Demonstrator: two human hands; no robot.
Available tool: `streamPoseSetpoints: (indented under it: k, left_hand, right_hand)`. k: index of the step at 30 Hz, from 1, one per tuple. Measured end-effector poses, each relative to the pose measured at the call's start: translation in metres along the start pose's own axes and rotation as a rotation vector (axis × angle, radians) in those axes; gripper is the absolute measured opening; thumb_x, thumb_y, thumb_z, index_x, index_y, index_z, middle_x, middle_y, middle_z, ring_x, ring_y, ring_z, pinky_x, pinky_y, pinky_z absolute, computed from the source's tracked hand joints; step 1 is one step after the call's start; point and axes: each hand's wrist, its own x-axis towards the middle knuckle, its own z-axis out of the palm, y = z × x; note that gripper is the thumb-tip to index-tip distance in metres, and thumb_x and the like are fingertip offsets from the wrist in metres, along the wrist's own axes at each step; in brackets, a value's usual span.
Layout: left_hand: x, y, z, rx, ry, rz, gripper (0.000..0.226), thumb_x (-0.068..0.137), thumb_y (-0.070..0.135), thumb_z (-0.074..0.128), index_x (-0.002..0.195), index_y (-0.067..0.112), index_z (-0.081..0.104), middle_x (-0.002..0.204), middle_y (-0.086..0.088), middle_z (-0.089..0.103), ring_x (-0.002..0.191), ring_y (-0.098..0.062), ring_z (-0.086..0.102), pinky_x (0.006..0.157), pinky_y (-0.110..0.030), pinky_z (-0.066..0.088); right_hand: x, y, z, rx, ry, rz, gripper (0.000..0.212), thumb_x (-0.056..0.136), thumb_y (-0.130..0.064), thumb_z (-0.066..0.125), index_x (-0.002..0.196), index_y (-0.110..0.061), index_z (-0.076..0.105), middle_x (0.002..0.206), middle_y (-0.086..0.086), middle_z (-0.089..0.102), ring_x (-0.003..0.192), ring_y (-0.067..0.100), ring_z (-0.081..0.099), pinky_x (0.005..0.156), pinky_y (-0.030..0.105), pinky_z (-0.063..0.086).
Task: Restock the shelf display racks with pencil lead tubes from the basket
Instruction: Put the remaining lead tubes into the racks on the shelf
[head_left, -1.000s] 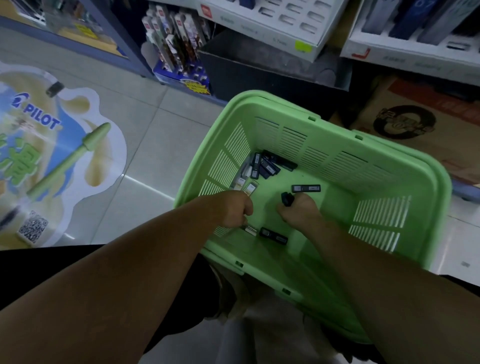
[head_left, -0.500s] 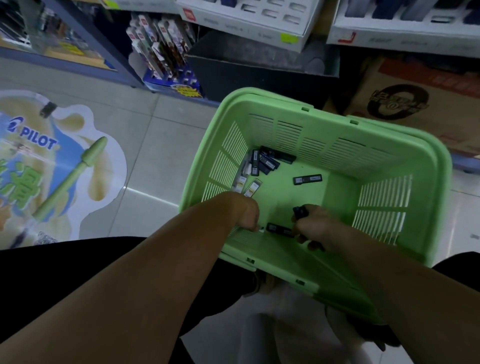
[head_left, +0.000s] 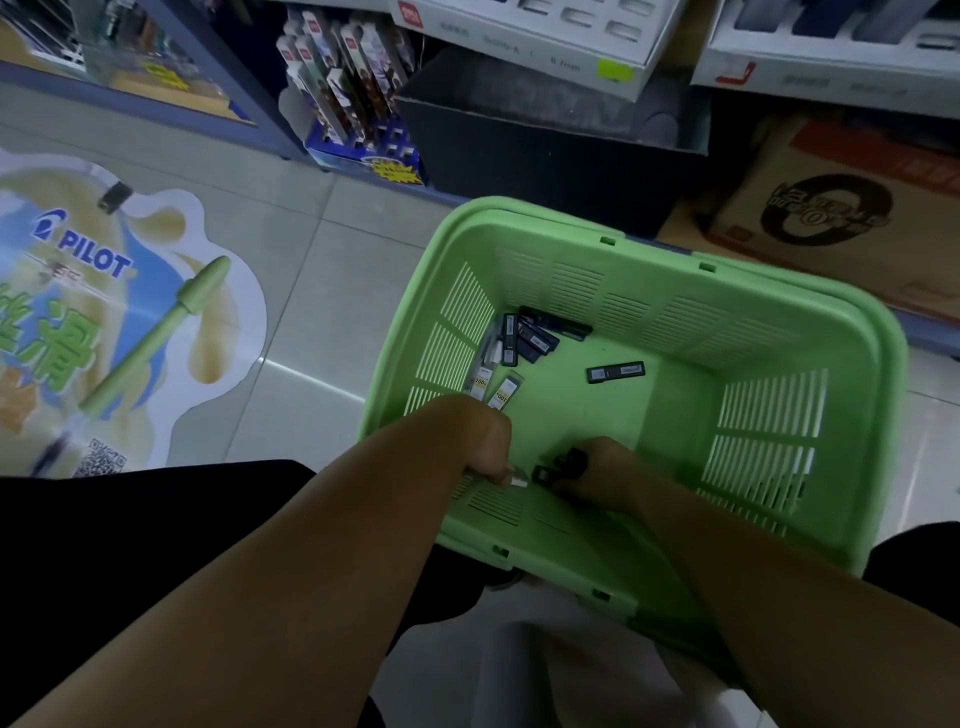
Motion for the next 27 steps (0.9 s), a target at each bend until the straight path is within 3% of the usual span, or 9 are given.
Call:
streamPoseSetpoints:
  k: [7, 10, 13, 15, 17, 18, 21, 25, 27]
  left_hand:
    - [-0.029, 0.004, -0.008, -0.223, 0.045, 0.009, 0.042, 0.102, 0.034, 0.063, 0.133, 0.006, 0.060, 0.123, -0.011, 0.064, 0.103, -0.021, 0.064, 0.081, -0.030, 0.053]
    - [-0.034, -0.001, -0.001, -0.507, 0.165, -0.012, 0.039, 0.101, 0.021, 0.065, 0.134, 0.003, 0.053, 0.118, -0.013, 0.068, 0.093, -0.020, 0.067, 0.066, -0.028, 0.055]
    - [-0.034, 0.001, 0.004, -0.835, 0.316, -0.008, 0.037, 0.105, 0.023, 0.055, 0.138, 0.009, 0.046, 0.114, -0.016, 0.067, 0.096, -0.026, 0.070, 0.071, -0.037, 0.059]
    - [-0.029, 0.008, 0.007, -0.947, 0.361, -0.031, 0.042, 0.105, 0.023, 0.053, 0.145, 0.014, 0.043, 0.112, -0.017, 0.066, 0.101, -0.030, 0.071, 0.080, -0.043, 0.061]
    - [-0.020, 0.018, 0.013, -1.039, 0.398, -0.067, 0.047, 0.100, 0.021, 0.058, 0.145, 0.014, 0.044, 0.107, -0.015, 0.067, 0.096, -0.027, 0.071, 0.075, -0.041, 0.062]
    - [-0.015, 0.023, 0.016, -1.096, 0.437, -0.086, 0.048, 0.097, 0.020, 0.063, 0.141, 0.012, 0.048, 0.106, -0.014, 0.067, 0.092, -0.025, 0.070, 0.073, -0.037, 0.061]
    - [-0.002, 0.034, 0.016, -1.199, 0.592, -0.195, 0.039, 0.087, 0.025, 0.078, 0.119, 0.010, 0.062, 0.112, -0.009, 0.067, 0.096, -0.021, 0.066, 0.089, -0.036, 0.059]
    - [0.009, 0.034, 0.006, -1.203, 0.707, -0.310, 0.041, 0.095, 0.040, 0.071, 0.119, 0.007, 0.064, 0.117, -0.007, 0.070, 0.089, -0.017, 0.063, 0.077, -0.027, 0.050]
    - [0.008, 0.030, 0.003, -1.208, 0.791, -0.378, 0.039, 0.101, 0.035, 0.064, 0.129, 0.007, 0.059, 0.121, -0.008, 0.069, 0.101, -0.024, 0.068, 0.077, -0.027, 0.047]
  right_hand:
    - [-0.007, -0.002, -0.002, -0.079, -0.088, -0.010, 0.041, 0.094, -0.054, 0.067, 0.116, -0.019, 0.063, 0.099, 0.003, 0.062, 0.078, 0.016, 0.062, 0.056, 0.025, 0.046]
    - [-0.011, -0.003, -0.005, -0.110, -0.147, 0.017, 0.043, 0.093, -0.051, 0.069, 0.124, -0.022, 0.059, 0.110, 0.004, 0.062, 0.086, 0.019, 0.065, 0.056, 0.027, 0.051]
    - [-0.019, 0.001, -0.009, -0.125, -0.196, 0.017, 0.032, 0.097, -0.037, 0.067, 0.125, -0.021, 0.060, 0.114, 0.007, 0.063, 0.087, 0.019, 0.066, 0.061, 0.027, 0.054]
    - [-0.024, 0.005, -0.014, -0.046, -0.119, -0.002, 0.027, 0.100, -0.026, 0.063, 0.125, -0.017, 0.060, 0.105, 0.010, 0.065, 0.073, 0.016, 0.062, 0.051, 0.024, 0.049]
    - [-0.028, 0.007, -0.025, 0.159, 0.045, -0.003, 0.019, 0.101, -0.022, 0.059, 0.118, -0.014, 0.059, 0.091, 0.010, 0.064, 0.060, 0.016, 0.052, 0.043, 0.021, 0.040]
    - [-0.029, 0.005, -0.033, 0.259, 0.127, 0.005, 0.016, 0.100, -0.020, 0.059, 0.114, -0.013, 0.059, 0.089, 0.011, 0.065, 0.058, 0.017, 0.050, 0.043, 0.020, 0.038]
    - [-0.026, 0.000, -0.061, 0.448, 0.271, 0.018, 0.018, 0.095, -0.011, 0.065, 0.111, -0.015, 0.059, 0.093, 0.013, 0.070, 0.060, 0.017, 0.053, 0.044, 0.018, 0.038]
    - [-0.010, -0.011, -0.085, 0.376, 0.423, -0.030, 0.023, 0.095, -0.027, 0.073, 0.112, -0.017, 0.061, 0.092, 0.008, 0.067, 0.078, 0.023, 0.063, 0.061, 0.032, 0.049]
    - [0.002, -0.017, -0.085, 0.166, 0.486, -0.032, 0.028, 0.096, -0.031, 0.071, 0.119, -0.020, 0.060, 0.101, 0.005, 0.066, 0.090, 0.025, 0.062, 0.076, 0.037, 0.053]
